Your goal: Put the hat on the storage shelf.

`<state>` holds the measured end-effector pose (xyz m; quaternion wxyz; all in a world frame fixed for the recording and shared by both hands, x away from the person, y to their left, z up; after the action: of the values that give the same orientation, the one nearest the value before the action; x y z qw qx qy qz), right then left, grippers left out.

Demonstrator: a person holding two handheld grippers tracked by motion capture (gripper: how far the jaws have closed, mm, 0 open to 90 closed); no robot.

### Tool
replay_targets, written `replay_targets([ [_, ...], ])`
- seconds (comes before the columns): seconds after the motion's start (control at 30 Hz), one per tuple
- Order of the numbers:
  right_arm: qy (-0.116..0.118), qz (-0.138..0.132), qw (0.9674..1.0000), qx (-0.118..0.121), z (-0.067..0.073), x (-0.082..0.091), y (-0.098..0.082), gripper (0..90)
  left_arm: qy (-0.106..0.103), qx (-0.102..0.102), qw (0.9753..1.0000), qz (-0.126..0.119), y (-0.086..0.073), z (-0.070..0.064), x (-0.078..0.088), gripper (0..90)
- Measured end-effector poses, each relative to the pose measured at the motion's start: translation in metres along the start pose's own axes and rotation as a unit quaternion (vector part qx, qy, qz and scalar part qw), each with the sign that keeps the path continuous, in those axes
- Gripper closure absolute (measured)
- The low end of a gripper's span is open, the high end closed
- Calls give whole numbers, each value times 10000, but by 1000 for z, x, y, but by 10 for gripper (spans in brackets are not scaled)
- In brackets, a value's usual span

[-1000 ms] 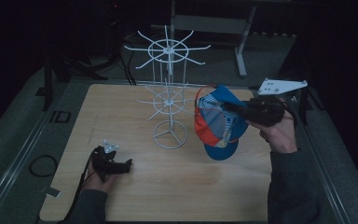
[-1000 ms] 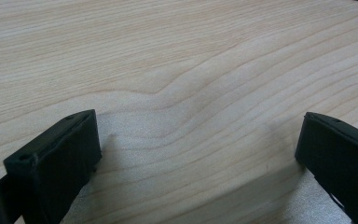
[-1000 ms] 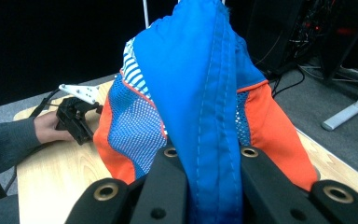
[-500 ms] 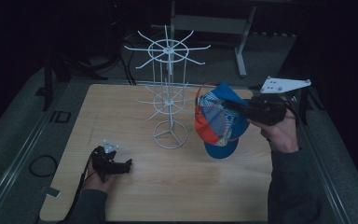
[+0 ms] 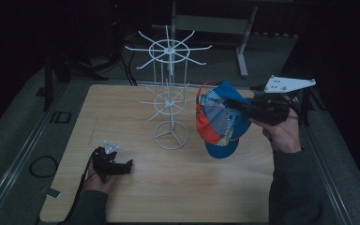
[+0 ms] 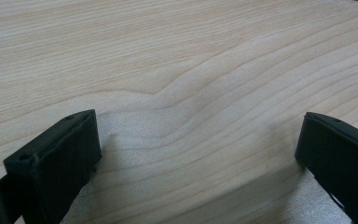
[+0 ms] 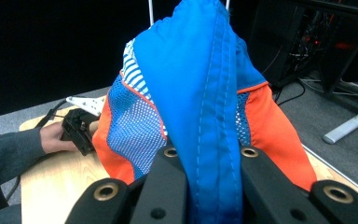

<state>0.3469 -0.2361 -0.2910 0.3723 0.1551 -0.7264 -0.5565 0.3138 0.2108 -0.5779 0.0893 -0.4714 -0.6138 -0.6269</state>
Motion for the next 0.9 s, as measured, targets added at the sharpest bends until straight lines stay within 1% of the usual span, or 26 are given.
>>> replay_targets([
  [0.13,16,-67,10000,-17,-1,1,2,878,0,-3,10000,0,0,0,0,0],
  [0.37,20,-93,10000,-6,-1,2,4,878,0,-1,10000,0,0,0,0,0],
  [0.5,38,-149,9999,5,0,3,7,878,1,-3,10000,2,0,0,0,0],
  [0.8,39,-170,9998,24,1,4,13,878,0,-2,10000,0,0,0,0,0],
  [0.9,50,-225,9997,25,1,5,15,878,1,-3,10000,1,0,0,0,0],
])
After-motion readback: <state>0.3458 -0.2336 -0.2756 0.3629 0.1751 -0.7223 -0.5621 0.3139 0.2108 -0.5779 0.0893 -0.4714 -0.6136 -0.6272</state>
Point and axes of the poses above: each handheld gripper's, and its own axes: x roughly backward along the jaws, y roughly out of its top, z roughly to its left, the point moved 1 cm from there along -x, roughly forward along the jaws, and after that the axes turned 15 degrees about -y, right-handed, at the moved point
